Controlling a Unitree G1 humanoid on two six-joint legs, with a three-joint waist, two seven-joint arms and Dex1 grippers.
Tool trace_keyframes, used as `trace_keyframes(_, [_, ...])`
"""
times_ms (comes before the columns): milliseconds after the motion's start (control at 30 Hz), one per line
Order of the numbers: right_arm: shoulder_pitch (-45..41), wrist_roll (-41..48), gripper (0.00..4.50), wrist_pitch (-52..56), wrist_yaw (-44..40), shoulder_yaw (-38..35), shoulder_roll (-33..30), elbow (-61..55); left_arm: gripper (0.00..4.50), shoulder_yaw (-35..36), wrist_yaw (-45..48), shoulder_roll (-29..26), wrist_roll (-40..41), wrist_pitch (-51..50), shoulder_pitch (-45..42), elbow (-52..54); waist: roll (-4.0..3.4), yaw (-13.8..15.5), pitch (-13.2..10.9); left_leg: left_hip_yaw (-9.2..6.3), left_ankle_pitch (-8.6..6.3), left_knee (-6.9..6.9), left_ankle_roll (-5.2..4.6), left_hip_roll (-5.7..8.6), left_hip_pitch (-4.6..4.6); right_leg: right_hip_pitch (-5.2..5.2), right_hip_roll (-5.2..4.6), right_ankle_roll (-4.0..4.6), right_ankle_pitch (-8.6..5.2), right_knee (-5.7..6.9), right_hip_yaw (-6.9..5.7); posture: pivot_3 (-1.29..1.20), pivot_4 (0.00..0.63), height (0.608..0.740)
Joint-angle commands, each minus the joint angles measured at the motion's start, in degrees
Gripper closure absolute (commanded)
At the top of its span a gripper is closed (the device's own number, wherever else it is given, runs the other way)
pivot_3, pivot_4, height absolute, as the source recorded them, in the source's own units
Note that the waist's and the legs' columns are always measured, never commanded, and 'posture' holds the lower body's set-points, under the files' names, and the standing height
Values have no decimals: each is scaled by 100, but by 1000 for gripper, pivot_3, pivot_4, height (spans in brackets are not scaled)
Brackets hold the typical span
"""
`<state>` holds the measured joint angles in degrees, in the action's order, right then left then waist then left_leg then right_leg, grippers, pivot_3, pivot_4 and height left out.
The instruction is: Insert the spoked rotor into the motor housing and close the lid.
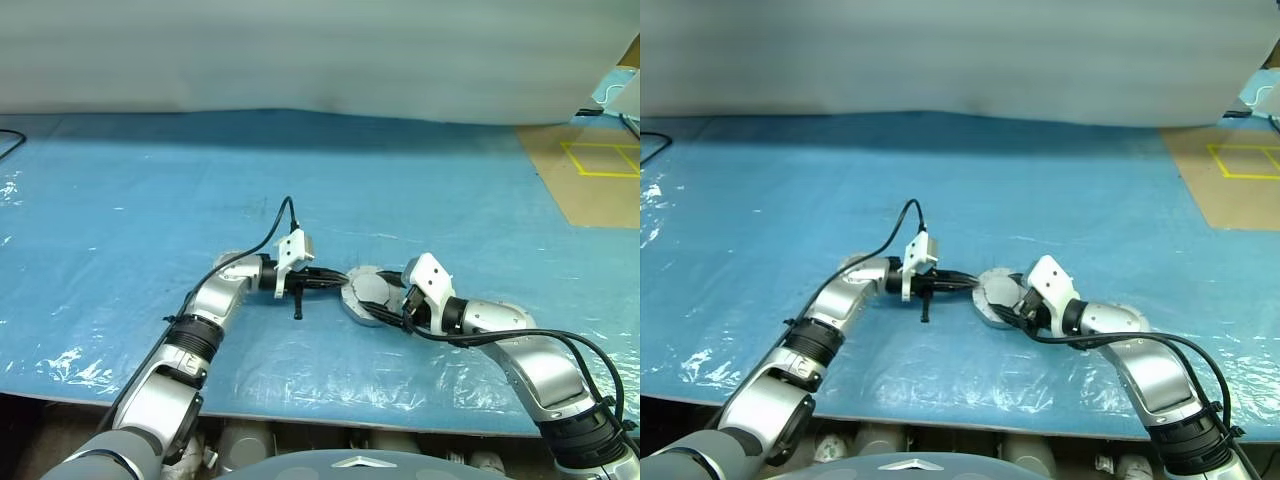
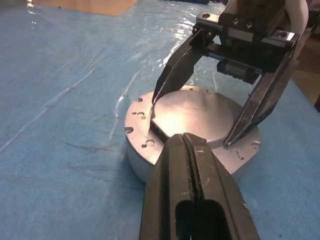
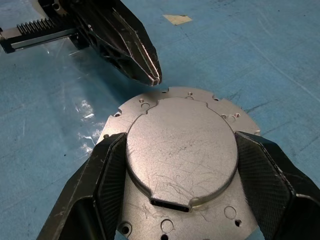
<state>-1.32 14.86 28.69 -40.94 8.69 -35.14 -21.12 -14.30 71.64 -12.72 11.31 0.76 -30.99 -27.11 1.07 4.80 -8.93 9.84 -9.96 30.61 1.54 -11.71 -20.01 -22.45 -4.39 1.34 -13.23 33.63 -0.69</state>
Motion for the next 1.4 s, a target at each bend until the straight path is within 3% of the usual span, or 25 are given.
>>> trace_keyframes(33, [246, -309, 1534, 334, 185, 127, -106, 483, 4486, -133, -18, -31, -124, 62, 32, 181, 0, 0, 0, -1, 0, -2, 0, 0, 0, -1, 0, 0, 0, 0, 0, 0, 150, 740])
trace_keyframes(200, [233, -293, 1534, 335, 165, 130, -101, 504, 4486, -437, -128, -158, -612, 269, 12, -96, 1, 2, 1, -5, 0, -10, 0, 0, 4, 6, 0, -1, 0, -16, 0, 0, 150, 740])
trace_keyframes(433, [258, -332, 1534, 186, 123, 164, -106, 510, 4486, -479, -94, -68, -621, 285, -189, -331, 1, 17, 4, -6, 0, -16, 0, 2, 4, 11, -1, -1, 0, -33, 0, 0, 150, 740])
trace_keyframes(467, [274, -371, 816, 110, 136, 172, -105, 508, 4500, -472, -106, -58, -623, 289, -227, -365, 1, 27, 4, -6, 0, -17, 0, 2, 4, 11, -1, -1, 0, -34, 0, 0, 150, 740])
trace_keyframes(567, [273, -335, 27, 33, 211, 104, -3, 465, 4500, -454, -108, -45, -617, 292, -316, -440, -2, 63, 6, -5, 0, -18, 0, 5, 1, 9, -2, -1, 0, -38, 1, 0, 150, 740])
trace_keyframes(700, [213, 180, 27, 258, 182, -185, 240, 199, 4500, -425, -104, -29, -616, 297, -429, -583, -3, 69, 7, -1, 0, -30, 0, 5, -3, 3, -2, 0, 1, -37, -2, 0, 150, 740])
trace_keyframes(833, [109, 150, 27, 80, 490, -420, 440, 20, 4500, -406, -104, -7, -614, 321, -537, -743, -6, 63, 6, 13, -2, -40, 5, 4, -9, -5, 0, 24, 15, -34, -7, 0, 150, 740])
trace_keyframes(1300, [-27, 1017, 27, 381, 852, -1221, 865, -684, 4500, -309, -21, 35, -662, 517, -832, -1218, -23, 81, -3, 16, 12, -32, 33, 4, -104, -76, 1, 43, 29, -20, -38, 0, 150, 740])
trace_keyframes(1400, [56, 1413, 27, 796, 969, -1588, 901, -620, 4500, -287, 11, 23, -676, 531, -838, -1224, -30, 77, -8, 15, 12, -29, 33, 5, -107, -76, 0, 42, 30, -20, -39, 0, 150, 740])
